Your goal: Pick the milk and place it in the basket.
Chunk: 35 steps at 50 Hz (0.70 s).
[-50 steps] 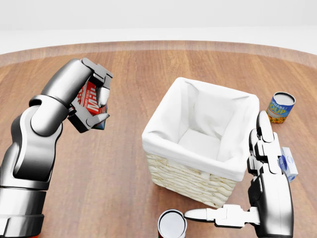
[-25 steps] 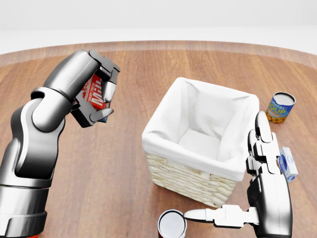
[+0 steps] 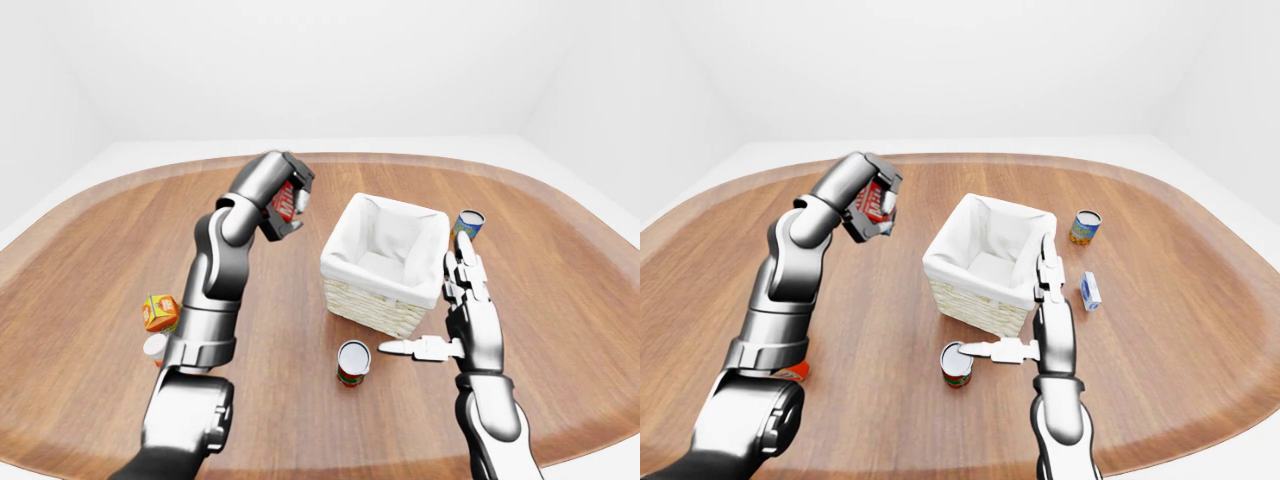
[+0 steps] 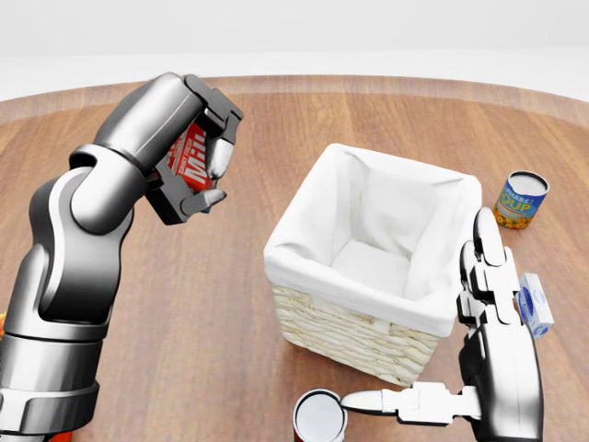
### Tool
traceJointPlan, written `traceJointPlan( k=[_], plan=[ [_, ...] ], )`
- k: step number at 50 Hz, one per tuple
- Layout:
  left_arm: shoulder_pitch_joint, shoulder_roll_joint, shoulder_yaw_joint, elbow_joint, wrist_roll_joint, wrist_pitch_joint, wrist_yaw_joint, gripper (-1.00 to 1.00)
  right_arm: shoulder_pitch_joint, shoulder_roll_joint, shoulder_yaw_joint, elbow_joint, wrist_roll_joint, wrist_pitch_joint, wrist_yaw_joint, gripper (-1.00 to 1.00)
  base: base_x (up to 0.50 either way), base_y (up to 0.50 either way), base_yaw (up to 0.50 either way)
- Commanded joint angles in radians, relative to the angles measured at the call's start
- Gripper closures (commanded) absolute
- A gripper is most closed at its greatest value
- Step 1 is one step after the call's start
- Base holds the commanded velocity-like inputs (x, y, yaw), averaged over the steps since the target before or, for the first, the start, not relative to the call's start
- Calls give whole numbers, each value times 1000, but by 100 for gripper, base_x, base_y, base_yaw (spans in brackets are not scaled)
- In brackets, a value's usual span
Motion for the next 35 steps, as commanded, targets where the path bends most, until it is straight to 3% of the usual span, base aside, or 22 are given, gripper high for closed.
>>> traceJointPlan(
  k=[1, 10, 25, 35],
  plan=[
    [-59, -9, 0, -40, -10, 0, 8, 100, 2, -1, 6, 4, -4, -3, -1, -100, 0, 0, 0],
    [-95, -13, -5, -7, -22, 0, 18, 100, 9, -3, 11, 6, -4, -14, -1, -100, 0, 0, 0],
    [-120, -99, -55, -159, 40, 0, -89, 100, 15, -5, 19, 11, -7, -23, -7, -100, 0, 0, 0],
    [-133, -136, -71, -126, 48, 0, -82, 100, 19, -6, 21, 4, -7, -25, -7, -100, 0, 0, 0]
  ],
)
